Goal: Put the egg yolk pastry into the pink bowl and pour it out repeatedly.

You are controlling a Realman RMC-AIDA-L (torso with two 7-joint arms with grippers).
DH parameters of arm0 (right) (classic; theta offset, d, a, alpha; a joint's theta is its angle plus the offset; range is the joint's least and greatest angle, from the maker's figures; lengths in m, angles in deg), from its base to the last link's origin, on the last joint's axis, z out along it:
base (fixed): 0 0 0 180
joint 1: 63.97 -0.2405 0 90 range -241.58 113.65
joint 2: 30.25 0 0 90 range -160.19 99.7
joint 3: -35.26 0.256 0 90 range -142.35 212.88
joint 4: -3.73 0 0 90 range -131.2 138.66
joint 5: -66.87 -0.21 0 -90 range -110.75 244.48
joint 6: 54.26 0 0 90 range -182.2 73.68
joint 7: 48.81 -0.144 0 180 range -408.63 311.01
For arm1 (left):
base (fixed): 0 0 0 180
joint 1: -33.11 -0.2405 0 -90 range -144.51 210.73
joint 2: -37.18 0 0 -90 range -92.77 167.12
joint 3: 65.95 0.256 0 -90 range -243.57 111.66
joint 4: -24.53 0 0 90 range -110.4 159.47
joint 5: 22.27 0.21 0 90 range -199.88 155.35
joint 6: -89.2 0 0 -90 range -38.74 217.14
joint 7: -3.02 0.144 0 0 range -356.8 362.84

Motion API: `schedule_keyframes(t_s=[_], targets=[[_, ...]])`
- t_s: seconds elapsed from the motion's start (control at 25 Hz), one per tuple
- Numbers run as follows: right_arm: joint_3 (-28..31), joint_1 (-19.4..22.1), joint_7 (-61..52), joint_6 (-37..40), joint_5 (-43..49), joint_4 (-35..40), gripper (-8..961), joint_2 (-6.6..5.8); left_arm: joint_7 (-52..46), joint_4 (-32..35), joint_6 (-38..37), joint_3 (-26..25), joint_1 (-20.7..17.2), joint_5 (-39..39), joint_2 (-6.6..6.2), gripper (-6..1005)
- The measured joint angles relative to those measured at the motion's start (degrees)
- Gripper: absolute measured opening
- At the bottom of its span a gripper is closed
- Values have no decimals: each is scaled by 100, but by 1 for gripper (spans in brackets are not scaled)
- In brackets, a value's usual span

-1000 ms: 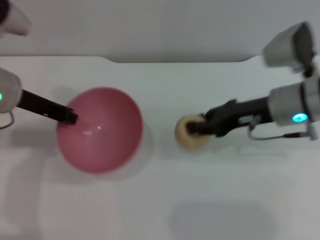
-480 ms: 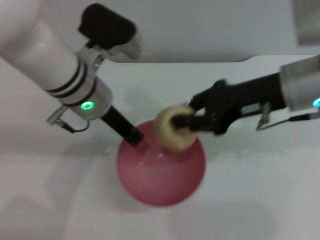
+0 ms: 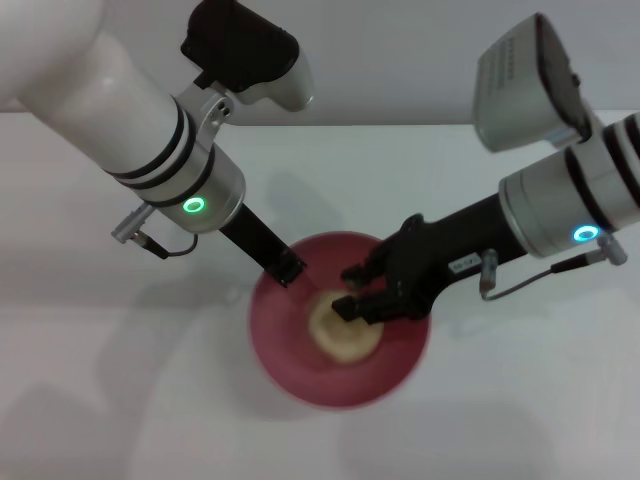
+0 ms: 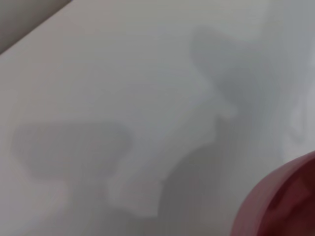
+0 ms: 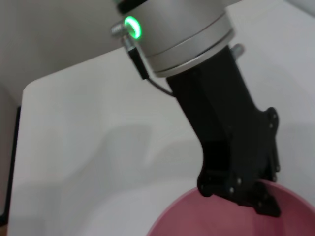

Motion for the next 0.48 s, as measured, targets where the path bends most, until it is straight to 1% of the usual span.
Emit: schedule_keyframes(t_s=[0.28,0.36,0.4,0.44,0.48], targets=[[406,80,-270,7,8,72,409,-5,41,-14,205,-52,-144,63,-47,-1],[663,124,-530,5,48,95,454,-12,47,-13,322,-81,-212,144,-58,-1],[947,168,-782,50,196,108,477,-21,83,-11,572,-131,-347,294,-63,-1],[947,168,-782,50,196,108,476,-21,83,-11,572,-131,-347,294,-63,-1],[1098,187,-926,115,396,112,475,-23,111,2,691,-138,-412,339,-66,-1]])
